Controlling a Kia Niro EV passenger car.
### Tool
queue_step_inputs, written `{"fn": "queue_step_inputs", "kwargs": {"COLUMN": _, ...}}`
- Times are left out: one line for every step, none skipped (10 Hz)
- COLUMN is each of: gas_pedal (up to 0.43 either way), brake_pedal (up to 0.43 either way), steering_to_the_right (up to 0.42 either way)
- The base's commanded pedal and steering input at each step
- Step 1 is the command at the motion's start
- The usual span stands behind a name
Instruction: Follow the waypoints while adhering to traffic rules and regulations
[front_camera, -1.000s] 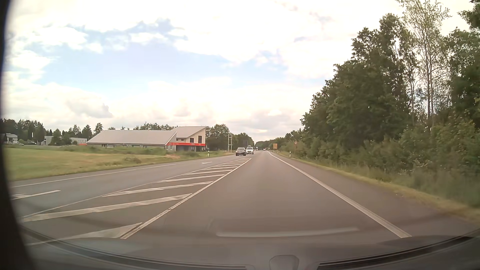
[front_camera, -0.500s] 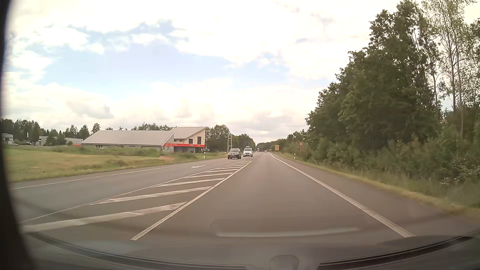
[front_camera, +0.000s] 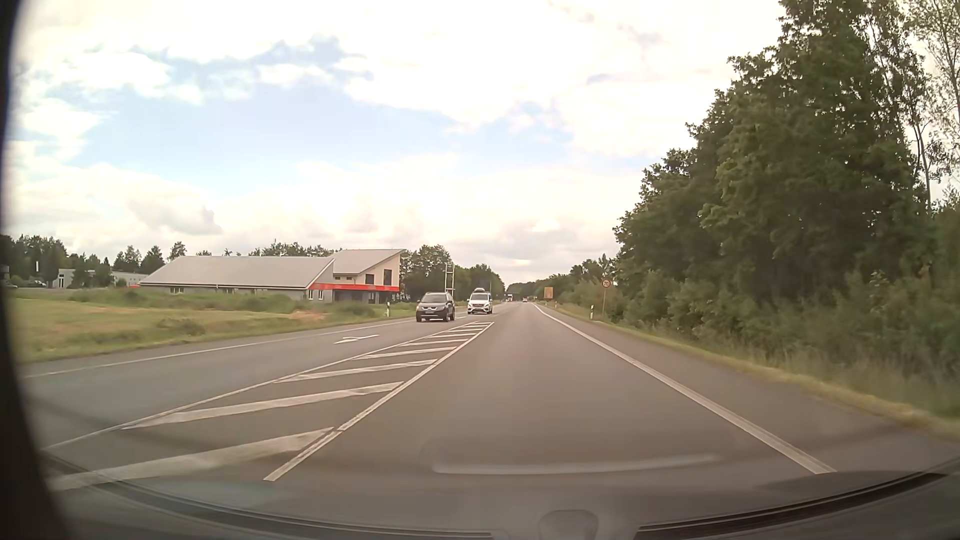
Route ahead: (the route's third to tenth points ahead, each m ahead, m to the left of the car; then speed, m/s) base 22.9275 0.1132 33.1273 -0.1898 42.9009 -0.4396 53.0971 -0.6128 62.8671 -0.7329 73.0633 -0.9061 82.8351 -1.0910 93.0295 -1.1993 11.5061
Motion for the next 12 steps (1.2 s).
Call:
{"fn": "queue_step_inputs", "kwargs": {"gas_pedal": 0.378, "brake_pedal": 0.006, "steering_to_the_right": 0.007}}
{"fn": "queue_step_inputs", "kwargs": {"gas_pedal": 0.378, "brake_pedal": 0.006, "steering_to_the_right": 0.006}}
{"fn": "queue_step_inputs", "kwargs": {"gas_pedal": 0.378, "brake_pedal": 0.006, "steering_to_the_right": 0.006}}
{"fn": "queue_step_inputs", "kwargs": {"gas_pedal": 0.378, "brake_pedal": 0.006, "steering_to_the_right": 0.005}}
{"fn": "queue_step_inputs", "kwargs": {"gas_pedal": 0.378, "brake_pedal": 0.006, "steering_to_the_right": 0.005}}
{"fn": "queue_step_inputs", "kwargs": {"gas_pedal": 0.378, "brake_pedal": 0.006, "steering_to_the_right": 0.005}}
{"fn": "queue_step_inputs", "kwargs": {"gas_pedal": 0.378, "brake_pedal": 0.006, "steering_to_the_right": 0.005}}
{"fn": "queue_step_inputs", "kwargs": {"gas_pedal": 0.378, "brake_pedal": 0.006, "steering_to_the_right": 0.005}}
{"fn": "queue_step_inputs", "kwargs": {"gas_pedal": 0.378, "brake_pedal": 0.006, "steering_to_the_right": 0.004}}
{"fn": "queue_step_inputs", "kwargs": {"gas_pedal": 0.378, "brake_pedal": 0.006, "steering_to_the_right": 0.001}}
{"fn": "queue_step_inputs", "kwargs": {"gas_pedal": 0.378, "brake_pedal": 0.006, "steering_to_the_right": 0.001}}
{"fn": "queue_step_inputs", "kwargs": {"gas_pedal": 0.378, "brake_pedal": 0.006, "steering_to_the_right": 0.002}}
